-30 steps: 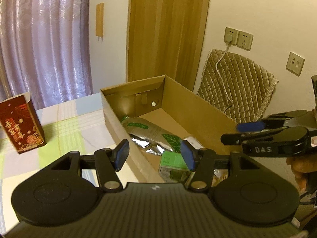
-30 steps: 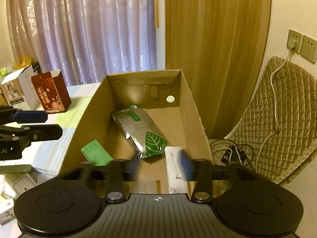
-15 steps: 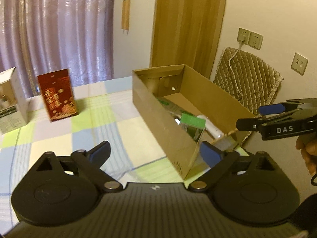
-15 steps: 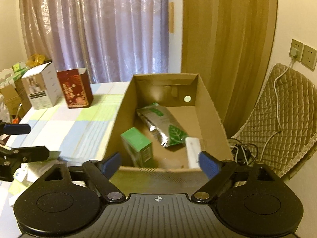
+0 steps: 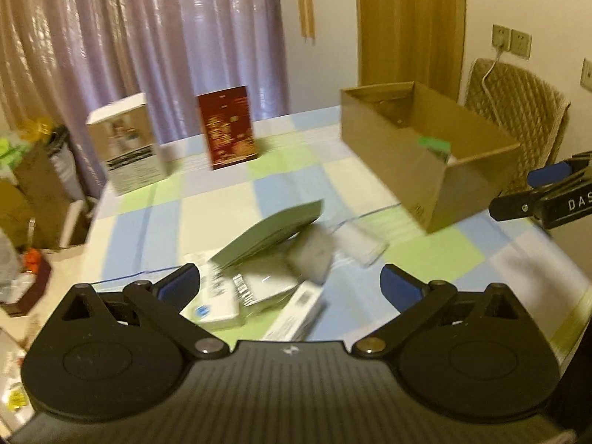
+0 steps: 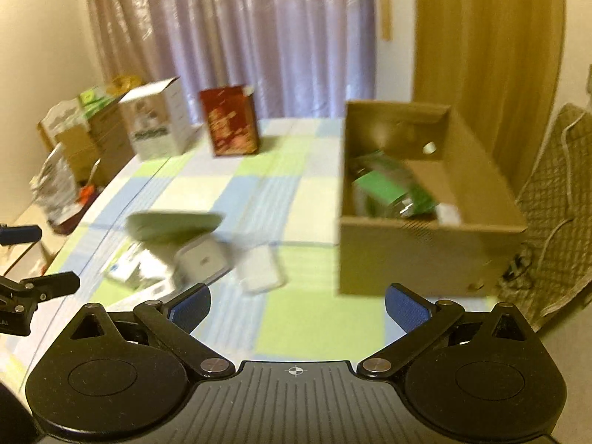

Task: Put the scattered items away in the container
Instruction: 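Move both tools back over the remaining items on the table, then grasp the long white barcode box with the left tool while the right tool grasps the clear plastic container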

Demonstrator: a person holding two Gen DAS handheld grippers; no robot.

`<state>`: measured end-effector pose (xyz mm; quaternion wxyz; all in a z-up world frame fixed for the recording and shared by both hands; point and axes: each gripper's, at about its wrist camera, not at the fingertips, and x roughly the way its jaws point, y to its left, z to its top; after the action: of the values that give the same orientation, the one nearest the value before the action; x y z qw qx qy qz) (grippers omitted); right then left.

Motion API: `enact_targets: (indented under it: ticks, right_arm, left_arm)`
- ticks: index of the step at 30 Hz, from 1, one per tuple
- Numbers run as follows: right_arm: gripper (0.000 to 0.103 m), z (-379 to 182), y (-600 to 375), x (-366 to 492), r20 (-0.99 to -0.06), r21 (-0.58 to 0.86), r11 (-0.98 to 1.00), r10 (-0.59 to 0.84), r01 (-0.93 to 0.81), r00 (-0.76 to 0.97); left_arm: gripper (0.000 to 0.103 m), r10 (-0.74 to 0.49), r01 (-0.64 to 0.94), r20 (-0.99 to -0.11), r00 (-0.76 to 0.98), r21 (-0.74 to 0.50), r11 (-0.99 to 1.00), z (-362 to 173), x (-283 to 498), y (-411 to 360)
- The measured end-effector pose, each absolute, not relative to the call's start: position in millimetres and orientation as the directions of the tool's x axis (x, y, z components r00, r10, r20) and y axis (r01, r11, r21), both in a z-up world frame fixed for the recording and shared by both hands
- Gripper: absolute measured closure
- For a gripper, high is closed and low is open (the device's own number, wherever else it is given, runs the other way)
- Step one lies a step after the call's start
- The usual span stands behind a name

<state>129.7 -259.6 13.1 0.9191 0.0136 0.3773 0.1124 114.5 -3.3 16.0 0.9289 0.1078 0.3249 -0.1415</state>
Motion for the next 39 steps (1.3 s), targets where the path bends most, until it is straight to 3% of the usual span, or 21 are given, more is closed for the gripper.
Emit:
enact_targets:
  ticks: [5, 12, 22, 39]
  right_arm:
    - [0.0, 7.2, -232.6, 121.1, -0.702, 0.12, 0.962, 0.256, -0.244, 0.664]
    - [0.0, 0.9, -212.2, 118.9, -0.72, 0.105, 0.951, 0.274, -0.29, 0.638]
    - [0.0, -17.3, -206.4, 128.5, -0.75, 0.104, 0.949, 0.271, -0.297, 0.604]
    - [0.0, -56.4, -205.7, 176.7, -0.775, 0.113, 0.946, 0.275, -0.304, 0.569]
  left_arm:
    - [0.001, -0.142, 0.317, -0.648, 0.748, 0.161, 0.935, 14.2, 98.1, 13.1]
    - [0.001, -0.153, 0.312, -0.694, 0.703, 0.109, 0.944, 3.8, 95.0, 30.1]
    - [0.002, -0.214, 0.435, -0.745, 0.631, 0.111, 0.894, -24.1, 112.7, 21.2]
    - [0.023, -0.27, 0.54, -0.812, 0.518, 0.066, 0.839, -75.5, 168.2, 16.5]
